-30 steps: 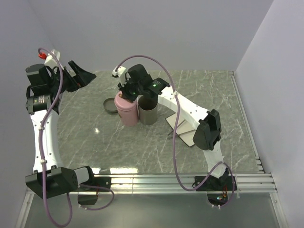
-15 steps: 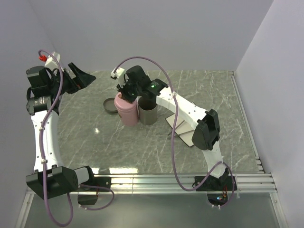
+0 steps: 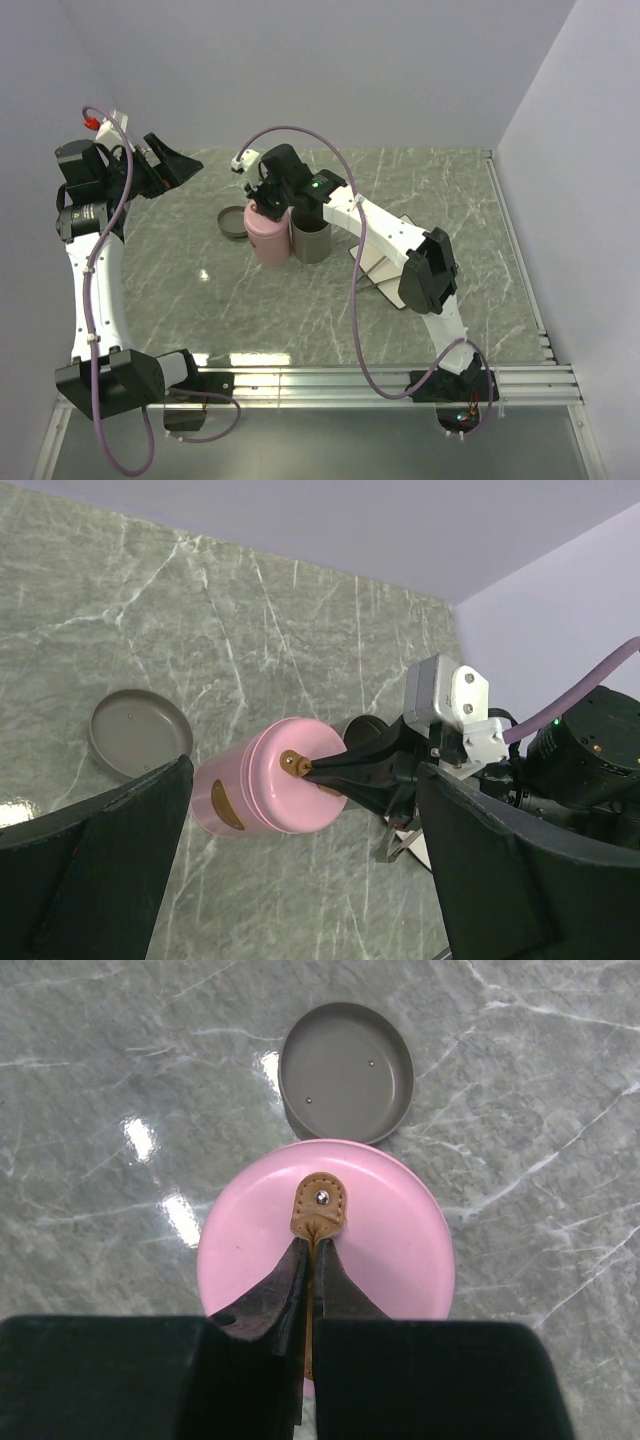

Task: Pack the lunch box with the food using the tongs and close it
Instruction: Close the box lid on the packing box.

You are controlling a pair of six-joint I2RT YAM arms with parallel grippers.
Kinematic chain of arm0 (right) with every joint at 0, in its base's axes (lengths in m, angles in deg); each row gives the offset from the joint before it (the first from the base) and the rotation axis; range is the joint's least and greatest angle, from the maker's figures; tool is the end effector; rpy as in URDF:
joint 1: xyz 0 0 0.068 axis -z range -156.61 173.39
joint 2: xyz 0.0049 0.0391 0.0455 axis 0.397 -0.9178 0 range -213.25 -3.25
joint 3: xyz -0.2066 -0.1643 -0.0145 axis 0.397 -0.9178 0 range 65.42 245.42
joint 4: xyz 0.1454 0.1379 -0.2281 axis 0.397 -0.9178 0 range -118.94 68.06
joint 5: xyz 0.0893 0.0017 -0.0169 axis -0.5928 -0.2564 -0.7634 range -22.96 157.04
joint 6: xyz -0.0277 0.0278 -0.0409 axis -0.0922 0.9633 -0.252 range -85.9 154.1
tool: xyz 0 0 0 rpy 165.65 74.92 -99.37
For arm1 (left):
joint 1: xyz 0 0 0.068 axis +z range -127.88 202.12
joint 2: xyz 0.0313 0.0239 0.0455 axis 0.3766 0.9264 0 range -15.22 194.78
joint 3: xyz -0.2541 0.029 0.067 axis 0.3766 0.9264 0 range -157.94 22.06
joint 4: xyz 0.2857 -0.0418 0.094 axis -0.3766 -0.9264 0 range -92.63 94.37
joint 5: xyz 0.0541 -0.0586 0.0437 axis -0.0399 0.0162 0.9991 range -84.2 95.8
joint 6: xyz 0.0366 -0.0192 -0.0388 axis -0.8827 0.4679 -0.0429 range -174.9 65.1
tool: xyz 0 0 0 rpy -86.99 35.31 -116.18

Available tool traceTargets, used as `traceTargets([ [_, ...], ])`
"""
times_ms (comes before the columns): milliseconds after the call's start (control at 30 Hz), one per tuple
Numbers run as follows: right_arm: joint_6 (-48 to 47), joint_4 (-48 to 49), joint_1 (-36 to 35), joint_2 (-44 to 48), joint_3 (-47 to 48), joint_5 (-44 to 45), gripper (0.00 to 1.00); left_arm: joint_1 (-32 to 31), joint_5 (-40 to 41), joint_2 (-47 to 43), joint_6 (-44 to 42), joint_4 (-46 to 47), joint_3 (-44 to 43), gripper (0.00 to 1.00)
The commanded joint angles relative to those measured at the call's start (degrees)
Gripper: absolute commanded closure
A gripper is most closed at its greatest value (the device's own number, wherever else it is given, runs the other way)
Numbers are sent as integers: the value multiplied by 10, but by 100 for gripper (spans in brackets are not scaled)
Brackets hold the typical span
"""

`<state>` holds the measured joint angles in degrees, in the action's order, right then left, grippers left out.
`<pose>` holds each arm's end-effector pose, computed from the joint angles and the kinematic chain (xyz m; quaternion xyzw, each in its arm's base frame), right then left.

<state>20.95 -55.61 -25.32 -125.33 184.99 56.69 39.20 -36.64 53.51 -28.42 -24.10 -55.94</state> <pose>0.3500 0.4095 0.3103 -0.4915 0.7408 0.2142 0.4046 0.2956 0.0629 0.4232 -0.0873 0.7834 -0.3383 0.5140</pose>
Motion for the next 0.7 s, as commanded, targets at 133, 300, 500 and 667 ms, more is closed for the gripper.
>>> traceTargets([
  [133, -1, 16, -5, 2, 0, -4, 100, 6, -23, 0, 2, 17, 20, 1],
  [300, 6, 19, -3, 1, -2, -22, 100, 19, -56, 14, 21, 25, 29, 1],
  [500, 22, 19, 5, 4, 6, -70, 100, 21, -65, 14, 26, 33, 33, 1],
  [667, 30, 17, 5, 14, 21, -76, 100, 21, -66, 12, 25, 35, 38, 1],
])
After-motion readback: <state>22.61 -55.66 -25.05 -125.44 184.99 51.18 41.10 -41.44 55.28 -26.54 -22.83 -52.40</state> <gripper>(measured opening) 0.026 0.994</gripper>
